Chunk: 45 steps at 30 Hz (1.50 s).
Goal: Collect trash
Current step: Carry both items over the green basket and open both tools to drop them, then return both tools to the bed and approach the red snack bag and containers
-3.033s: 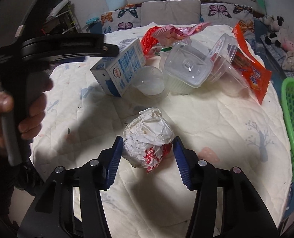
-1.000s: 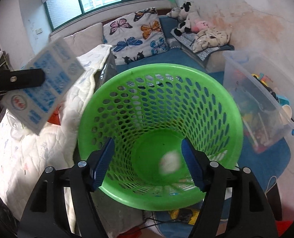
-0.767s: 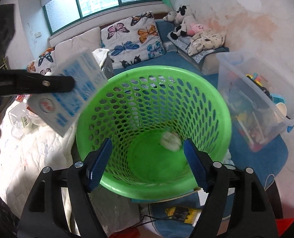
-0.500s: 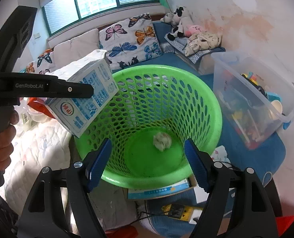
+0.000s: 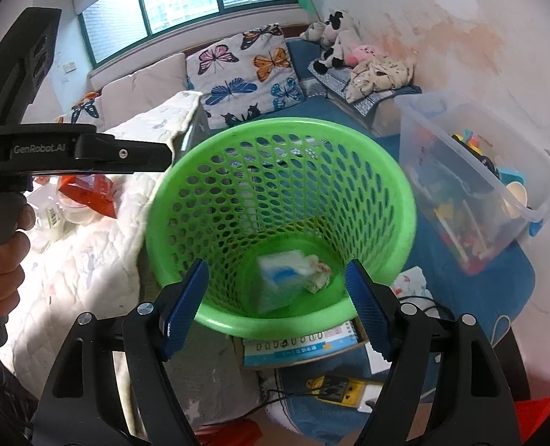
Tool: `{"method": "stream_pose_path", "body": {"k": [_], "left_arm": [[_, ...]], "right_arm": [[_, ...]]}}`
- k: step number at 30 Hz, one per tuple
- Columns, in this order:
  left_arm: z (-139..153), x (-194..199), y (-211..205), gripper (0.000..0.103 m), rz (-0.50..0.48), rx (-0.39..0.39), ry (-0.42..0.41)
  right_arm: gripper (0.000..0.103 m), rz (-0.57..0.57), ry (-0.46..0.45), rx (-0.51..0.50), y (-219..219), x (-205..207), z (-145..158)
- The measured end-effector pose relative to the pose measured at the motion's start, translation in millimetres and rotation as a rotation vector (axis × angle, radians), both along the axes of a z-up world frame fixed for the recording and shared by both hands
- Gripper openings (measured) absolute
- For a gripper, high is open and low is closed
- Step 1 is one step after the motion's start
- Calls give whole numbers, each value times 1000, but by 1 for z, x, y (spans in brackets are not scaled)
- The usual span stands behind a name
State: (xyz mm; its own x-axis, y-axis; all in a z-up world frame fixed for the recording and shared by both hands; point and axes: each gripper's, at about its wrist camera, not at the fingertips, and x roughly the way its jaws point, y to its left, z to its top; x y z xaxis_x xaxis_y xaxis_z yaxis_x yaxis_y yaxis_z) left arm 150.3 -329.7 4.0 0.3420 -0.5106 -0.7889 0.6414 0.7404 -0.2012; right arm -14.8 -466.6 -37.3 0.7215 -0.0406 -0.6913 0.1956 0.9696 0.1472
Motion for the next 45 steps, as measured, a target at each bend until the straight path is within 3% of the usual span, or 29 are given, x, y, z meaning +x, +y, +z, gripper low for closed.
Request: {"method": "stream_pose_path", "body": {"k": [13, 31, 45], "left_arm": [[23, 0, 94, 61, 156, 42, -126], [11, 45, 246, 61, 464, 3, -57], [0, 84, 255, 59, 452, 27, -81]], "right_arm": [[78, 85, -27, -14, 50, 12, 16], [78, 215, -49, -43, 119, 45, 33], [78, 292, -62, -50, 152, 78, 39]]}}
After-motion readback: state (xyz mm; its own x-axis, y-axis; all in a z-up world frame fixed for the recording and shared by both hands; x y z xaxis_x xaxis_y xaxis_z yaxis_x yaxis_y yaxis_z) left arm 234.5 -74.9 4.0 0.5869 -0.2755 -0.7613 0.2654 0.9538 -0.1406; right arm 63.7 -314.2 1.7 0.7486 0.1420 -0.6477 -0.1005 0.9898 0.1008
